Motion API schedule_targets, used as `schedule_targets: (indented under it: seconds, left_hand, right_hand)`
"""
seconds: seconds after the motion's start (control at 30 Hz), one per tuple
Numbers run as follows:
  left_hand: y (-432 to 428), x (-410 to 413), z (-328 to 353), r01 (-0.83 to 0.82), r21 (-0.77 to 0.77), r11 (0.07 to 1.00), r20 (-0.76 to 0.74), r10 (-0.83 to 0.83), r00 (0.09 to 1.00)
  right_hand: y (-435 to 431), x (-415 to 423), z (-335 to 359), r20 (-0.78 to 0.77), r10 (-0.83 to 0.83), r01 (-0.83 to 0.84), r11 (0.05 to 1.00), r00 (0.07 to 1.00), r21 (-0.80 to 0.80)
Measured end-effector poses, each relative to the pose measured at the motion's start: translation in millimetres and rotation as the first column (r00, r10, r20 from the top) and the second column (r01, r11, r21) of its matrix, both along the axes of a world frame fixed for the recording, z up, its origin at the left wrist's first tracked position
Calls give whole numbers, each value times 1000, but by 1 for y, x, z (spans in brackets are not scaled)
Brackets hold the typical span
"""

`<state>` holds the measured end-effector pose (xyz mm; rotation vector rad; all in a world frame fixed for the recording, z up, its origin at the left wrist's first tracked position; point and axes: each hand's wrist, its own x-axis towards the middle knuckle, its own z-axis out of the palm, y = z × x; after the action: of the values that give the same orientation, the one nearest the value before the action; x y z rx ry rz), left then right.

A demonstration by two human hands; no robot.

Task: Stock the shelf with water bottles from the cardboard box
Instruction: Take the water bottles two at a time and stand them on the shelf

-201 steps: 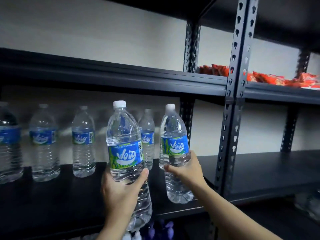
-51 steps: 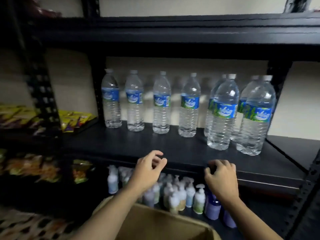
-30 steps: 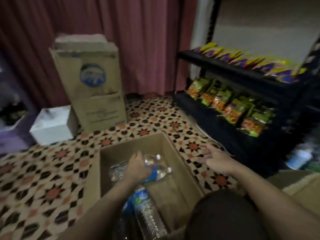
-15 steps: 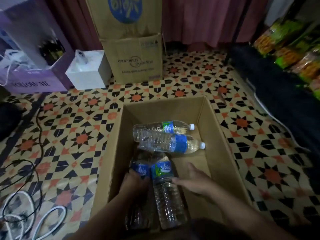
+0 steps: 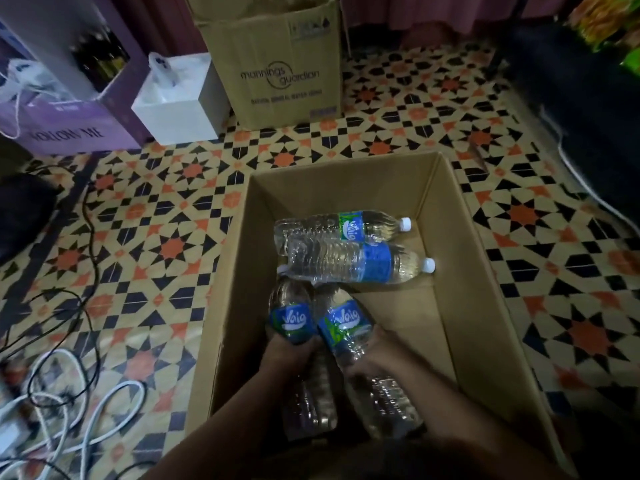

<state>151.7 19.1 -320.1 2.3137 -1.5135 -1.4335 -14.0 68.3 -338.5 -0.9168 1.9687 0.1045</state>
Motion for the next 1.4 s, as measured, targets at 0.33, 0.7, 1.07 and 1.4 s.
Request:
schedule_targets:
  seconds: [0.33, 0.7, 1.07, 1.4]
  left_hand:
    - [11, -20, -17, -402, 143, 904, -218, 425, 879]
    - [24, -9, 16, -532, 66, 844, -212, 532, 820]
    - [20, -13, 146, -361, -453, 815, -428, 157, 890]
    - [22, -82, 289, -294, -680, 672, -589, -261, 765]
  right_hand:
    - [22, -22, 0, -97, -35, 21, 989, 995, -147]
    - [39, -23, 53, -94, -11, -20, 944, 996, -328]
    - [32, -40, 184, 90, -273, 267, 727, 958, -633]
    - [67, -64, 321, 28, -601, 328, 396, 799, -858]
